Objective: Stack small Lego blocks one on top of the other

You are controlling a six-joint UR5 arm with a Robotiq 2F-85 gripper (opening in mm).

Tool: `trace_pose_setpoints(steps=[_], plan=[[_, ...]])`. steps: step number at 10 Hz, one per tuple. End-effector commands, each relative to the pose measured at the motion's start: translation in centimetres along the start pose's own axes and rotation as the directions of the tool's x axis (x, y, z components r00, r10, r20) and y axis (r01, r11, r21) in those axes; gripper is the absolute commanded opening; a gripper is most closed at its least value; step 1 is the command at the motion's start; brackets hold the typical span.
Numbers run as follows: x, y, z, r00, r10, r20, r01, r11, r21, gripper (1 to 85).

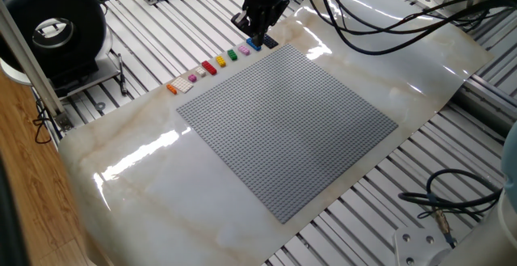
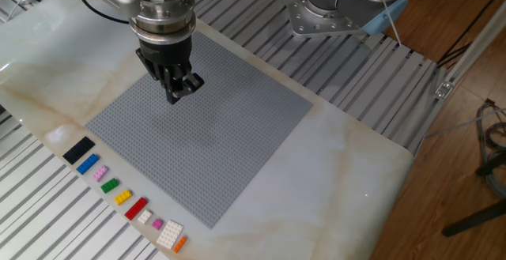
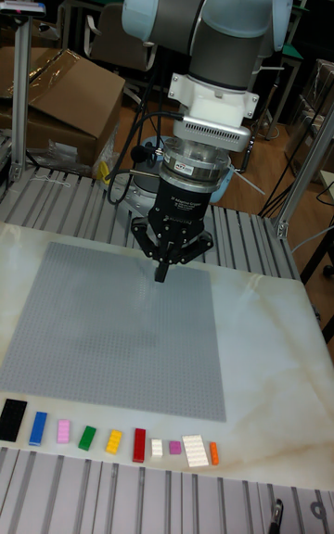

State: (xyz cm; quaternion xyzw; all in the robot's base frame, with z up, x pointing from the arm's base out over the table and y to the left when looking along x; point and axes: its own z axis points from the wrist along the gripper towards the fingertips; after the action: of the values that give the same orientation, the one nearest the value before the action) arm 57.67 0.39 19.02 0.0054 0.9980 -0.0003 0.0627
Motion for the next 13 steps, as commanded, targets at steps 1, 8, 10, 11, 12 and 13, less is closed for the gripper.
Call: trace_pose_setpoints(steps=[1,8,10,11,12,13], plan=[[-0.15,0.1,-0.1,1.0,0.0,0.005,0.0,1.0,-0.006,1.0],[-0.03,0.3,-0.05,1.0,0.003,0.006,-0.003,1.0,-0.018,1.0],[-0.22,0.01,-0.17,1.0,-0.002,0.005,0.002,1.0,-0.001,1.0],[-0.19,0.15,-0.17,1.0,0.008,0.003,-0.008,1.0,-0.006,1.0],[-0.14,0.3,-0.16,1.0,0.013,0.001,-0.013,1.0,-0.012,1.0],[-0.14,0.42,-0.16,1.0,0.015,0.001,-0.015,1.0,-0.016,1.0]])
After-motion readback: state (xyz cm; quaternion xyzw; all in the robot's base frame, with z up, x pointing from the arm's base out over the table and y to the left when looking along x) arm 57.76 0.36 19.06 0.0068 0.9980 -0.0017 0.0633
